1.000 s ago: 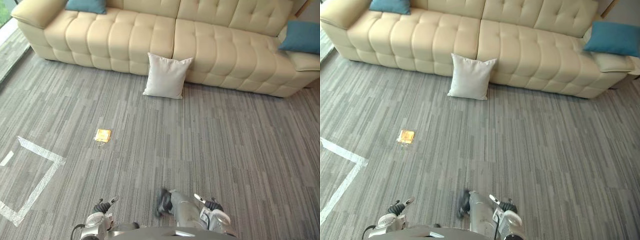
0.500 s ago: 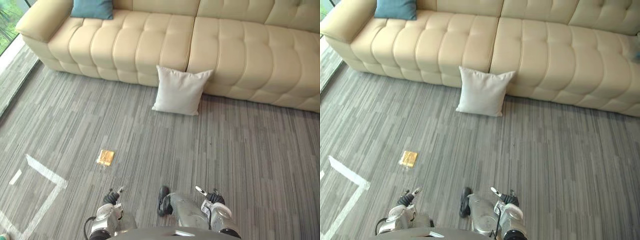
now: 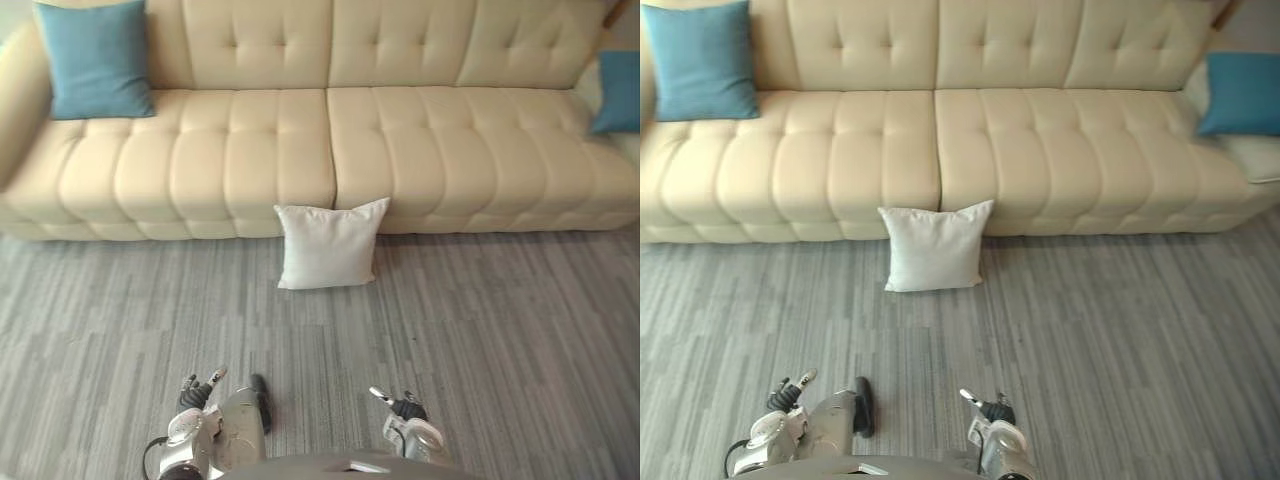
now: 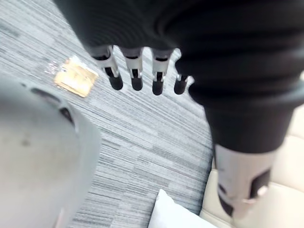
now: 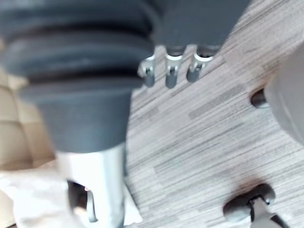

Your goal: Pick up cushions and gather them together orderly.

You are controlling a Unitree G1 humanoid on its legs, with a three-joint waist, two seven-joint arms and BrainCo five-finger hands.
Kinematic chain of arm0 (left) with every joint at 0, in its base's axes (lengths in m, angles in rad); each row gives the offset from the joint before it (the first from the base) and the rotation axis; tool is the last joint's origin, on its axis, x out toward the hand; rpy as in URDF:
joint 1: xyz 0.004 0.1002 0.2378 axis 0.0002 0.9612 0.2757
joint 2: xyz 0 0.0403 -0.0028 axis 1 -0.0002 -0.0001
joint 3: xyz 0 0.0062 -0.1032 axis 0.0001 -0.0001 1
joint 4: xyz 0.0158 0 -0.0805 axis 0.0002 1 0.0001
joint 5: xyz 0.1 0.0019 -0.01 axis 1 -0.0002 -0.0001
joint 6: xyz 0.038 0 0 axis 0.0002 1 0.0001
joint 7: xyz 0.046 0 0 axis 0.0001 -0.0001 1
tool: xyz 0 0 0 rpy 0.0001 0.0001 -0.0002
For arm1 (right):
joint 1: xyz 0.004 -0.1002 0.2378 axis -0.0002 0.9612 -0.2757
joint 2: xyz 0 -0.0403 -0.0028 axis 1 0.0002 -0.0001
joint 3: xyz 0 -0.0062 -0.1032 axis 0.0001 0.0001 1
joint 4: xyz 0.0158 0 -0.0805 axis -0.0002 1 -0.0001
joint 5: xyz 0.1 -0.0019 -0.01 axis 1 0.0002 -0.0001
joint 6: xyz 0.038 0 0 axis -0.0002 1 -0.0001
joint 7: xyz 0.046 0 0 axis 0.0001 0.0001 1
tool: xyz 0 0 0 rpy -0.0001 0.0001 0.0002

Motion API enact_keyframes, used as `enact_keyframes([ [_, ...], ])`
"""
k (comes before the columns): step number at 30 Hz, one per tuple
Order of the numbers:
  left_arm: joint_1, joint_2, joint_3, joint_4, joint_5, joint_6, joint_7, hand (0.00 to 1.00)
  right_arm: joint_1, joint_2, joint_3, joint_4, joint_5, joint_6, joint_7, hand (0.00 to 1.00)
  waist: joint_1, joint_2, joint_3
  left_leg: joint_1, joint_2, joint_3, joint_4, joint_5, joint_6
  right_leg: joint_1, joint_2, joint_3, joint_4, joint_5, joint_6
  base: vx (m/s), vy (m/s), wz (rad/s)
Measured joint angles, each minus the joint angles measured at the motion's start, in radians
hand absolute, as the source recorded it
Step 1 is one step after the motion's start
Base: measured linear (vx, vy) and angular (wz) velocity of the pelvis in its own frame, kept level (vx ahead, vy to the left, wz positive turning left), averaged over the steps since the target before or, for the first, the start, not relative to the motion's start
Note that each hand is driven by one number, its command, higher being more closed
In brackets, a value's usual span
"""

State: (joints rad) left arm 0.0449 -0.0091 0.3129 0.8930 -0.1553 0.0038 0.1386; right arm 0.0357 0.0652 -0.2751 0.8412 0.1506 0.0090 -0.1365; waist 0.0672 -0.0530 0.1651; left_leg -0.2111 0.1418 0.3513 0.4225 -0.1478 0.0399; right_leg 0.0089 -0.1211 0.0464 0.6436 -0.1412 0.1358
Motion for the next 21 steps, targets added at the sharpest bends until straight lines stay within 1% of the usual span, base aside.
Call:
enact_keyframes([
  [1, 0.001, 0.004, 0.0, 0.026, 0.0, 0.005, 0.0, 0.0, 0.0, -0.003, 0.001, 0.0, 0.0, -0.002, 0.006, 0.0, -0.006, 0.009, 0.006, 0.076, -0.008, 0.011, -0.016, -0.013, 0.013, -0.05, -0.013, -0.009, 0.165, 0.009, 0.003, 0.43, 0.264, -0.5],
  [2, 0.002, 0.005, 0.0, 0.036, 0.0, 0.007, 0.001, 0.0, 0.0, -0.003, 0.003, 0.0, 0.0, -0.003, 0.007, 0.0, -0.007, 0.013, 0.01, 0.118, -0.015, 0.015, -0.034, -0.014, 0.013, -0.078, -0.021, -0.021, 0.245, 0.004, -0.002, 0.34, 0.159, -0.35],
  [3, 0.008, 0.002, -0.001, 0.043, 0.001, 0.012, 0.001, 0.0, 0.0, -0.003, 0.007, -0.003, 0.0, -0.006, 0.009, 0.0, -0.014, 0.019, 0.004, 0.205, -0.021, 0.034, -0.087, -0.032, 0.01, -0.149, -0.035, -0.066, 0.347, -0.011, -0.014, 0.31, 0.141, -0.23],
  [4, 0.008, -0.001, -0.001, 0.043, 0.001, 0.014, 0.001, 0.0, 0.0, -0.003, 0.008, -0.004, 0.0, -0.006, 0.012, 0.0, -0.017, 0.023, 0.001, 0.227, -0.022, 0.034, -0.107, -0.046, 0.001, -0.176, -0.035, -0.083, 0.362, -0.02, -0.018, 0.37, 0.149, -0.14],
  [5, 0.0, -0.003, -0.001, 0.043, 0.001, 0.016, 0.0, 0.0, -0.002, -0.004, 0.015, -0.002, 0.0, -0.006, 0.025, 0.0, -0.023, 0.017, 0.003, 0.271, -0.033, 0.031, -0.158, -0.082, -0.026, -0.247, -0.042, -0.126, 0.366, -0.044, -0.014, 0.24, 0.084, -0.01],
  [6, -0.007, 0.004, -0.001, 0.044, 0.001, 0.016, 0.0, 0.0, -0.002, -0.004, 0.021, -0.001, 0.0, -0.004, 0.026, 0.0, -0.023, -0.001, 0.006, 0.282, -0.049, 0.033, -0.165, -0.083, -0.025, -0.281, -0.055, -0.144, 0.35, -0.055, -0.012, 0.29, 0.04, 0.08],
  [7, -0.016, 0.004, 0.002, 0.058, 0.001, 0.017, 0.0, 0.0, -0.003, -0.004, 0.011, -0.004, 0.0, -0.008, 0.025, 0.0, -0.027, -0.003, 0.008, 0.301, -0.053, 0.03, -0.174, -0.089, -0.025, -0.313, -0.063, -0.182, 0.305, -0.077, -0.028, 0.29, -0.04, 0.09],
  [8, -0.026, 0.002, 0.002, 0.067, 0.001, 0.018, 0.001, 0.0, -0.009, -0.005, -0.007, -0.004, 0.0, -0.009, 0.025, 0.0, -0.034, 0.006, 0.011, 0.337, -0.053, 0.029, -0.201, -0.091, -0.027, -0.325, -0.062, -0.244, 0.21, -0.09, -0.04, 0.29, -0.07, 0.09],
  [9, -0.025, 0.0, 0.002, 0.072, 0.001, 0.018, 0.001, 0.0, -0.011, -0.008, -0.014, -0.004, 0.0, -0.011, 0.025, 0.0, -0.039, 0.013, 0.015, 0.361, -0.052, 0.028, -0.222, -0.093, -0.031, -0.327, -0.055, -0.282, 0.124, -0.088, -0.044, 0.36, -0.123, 0.12],
  [10, -0.029, -0.005, 0.001, 0.078, 0.002, 0.018, 0.0, 0.0, -0.012, -0.008, -0.018, -0.005, 0.0, -0.014, 0.025, 0.0, -0.044, 0.021, 0.019, 0.393, -0.046, 0.02, -0.246, -0.103, -0.053, -0.328, -0.039, -0.32, -0.053, -0.063, -0.072, 0.38, -0.161, 0.19],
  [11, -0.034, -0.008, 0.0, 0.085, 0.003, 0.019, 0.0, 0.0, -0.017, -0.009, -0.027, -0.005, 0.0, -0.014, 0.025, 0.0, -0.046, 0.024, 0.021, 0.418, -0.04, 0.011, -0.255, -0.115, -0.073, -0.33, -0.03, -0.331, -0.178, -0.019, -0.09, 0.39, -0.193, 0.25],
  [12, -0.035, -0.01, 0.0, 0.087, 0.004, 0.019, 0.0, 0.0, -0.021, -0.011, -0.03, -0.005, 0.0, -0.014, 0.025, 0.0, -0.048, 0.027, 0.023, 0.43, -0.033, 0.005, -0.255, -0.125, -0.085, -0.33, -0.026, -0.332, -0.239, 0.009, -0.093, 0.37, -0.224, 0.3],
  [13, -0.035, -0.014, -0.001, 0.087, 0.005, 0.018, 0.0, 0.0, -0.022, -0.014, -0.034, -0.006, 0.0, -0.013, 0.025, 0.0, -0.049, 0.032, 0.026, 0.448, -0.022, -0.008, -0.256, -0.144, -0.113, -0.326, -0.021, -0.328, -0.329, 0.073, -0.099, 0.42, -0.263, 0.39],
  [14, -0.037, -0.02, -0.001, 0.098, 0.006, 0.017, 0.0, 0.0, -0.02, -0.018, -0.041, -0.006, 0.0, -0.014, 0.026, 0.0, -0.053, 0.043, 0.025, 0.478, -0.004, -0.028, -0.265, -0.162, -0.134, -0.303, -0.012, -0.336, -0.342, 0.196, -0.106, 0.43, -0.266, 0.36],
  [15, -0.038, -0.03, 0.0, 0.112, 0.007, 0.018, 0.0, 0.0, -0.023, -0.021, -0.044, -0.005, 0.0, -0.013, 0.026, 0.0, -0.051, 0.051, 0.024, 0.5, 0.005, -0.039, -0.281, -0.162, -0.131, -0.3, 0.0, -0.344, -0.311, 0.176, -0.13, 0.52, -0.315, 0.33],
  [16, -0.048, -0.048, -0.004, 0.118, 0.014, 0.017, -0.004, 0.0, -0.027, -0.036, -0.051, -0.009, 0.0, -0.013, 0.025, 0.0, -0.048, 0.073, 0.025, 0.512, 0.014, -0.06, -0.294, -0.116, -0.13, -0.324, -0.007, -0.354, -0.219, 0.094, -0.136, 0.41, -0.261, 0.22],
  [18, -0.051, -0.064, -0.004, 0.118, 0.015, 0.016, -0.01, 0.0, -0.03, -0.044, -0.062, -0.013, -0.001, -0.013, 0.026, 0.0, -0.055, 0.086, 0.027, 0.531, 0.019, -0.09, -0.291, -0.074, -0.132, -0.324, -0.016, -0.364, -0.144, 0.03, -0.152, 0.42, -0.266, 0.16],
  [19, -0.048, -0.079, -0.004, 0.118, 0.014, 0.016, -0.012, 0.0, -0.03, -0.049, -0.063, -0.014, -0.001, -0.012, 0.026, 0.0, -0.055, 0.104, 0.014, 0.528, 0.036, -0.118, -0.256, -0.04, -0.142, -0.304, -0.009, -0.38, -0.132, -0.011, -0.163, 0.43, -0.25, 0.06],
  [20, -0.049, -0.082, -0.004, 0.118, 0.013, 0.016, -0.012, 0.0, -0.03, -0.049, -0.063, -0.015, -0.001, -0.012, 0.026, 0.0, -0.057, 0.109, 0.014, 0.522, 0.045, -0.132, -0.231, -0.029, -0.143, -0.289, -0.004, -0.384, -0.136, -0.02, -0.163, 0.42, -0.24, 0.16],
  [21, -0.05, -0.079, -0.006, 0.116, 0.011, 0.017, -0.015, 0.0, -0.03, -0.046, -0.06, -0.019, -0.001, -0.007, 0.026, 0.0, -0.068, 0.11, 0.014, 0.478, 0.065, -0.174, -0.121, -0.007, -0.151, -0.251, 0.004, -0.398, -0.151, -0.037, -0.168, 0.29, -0.17, 0.23],
])
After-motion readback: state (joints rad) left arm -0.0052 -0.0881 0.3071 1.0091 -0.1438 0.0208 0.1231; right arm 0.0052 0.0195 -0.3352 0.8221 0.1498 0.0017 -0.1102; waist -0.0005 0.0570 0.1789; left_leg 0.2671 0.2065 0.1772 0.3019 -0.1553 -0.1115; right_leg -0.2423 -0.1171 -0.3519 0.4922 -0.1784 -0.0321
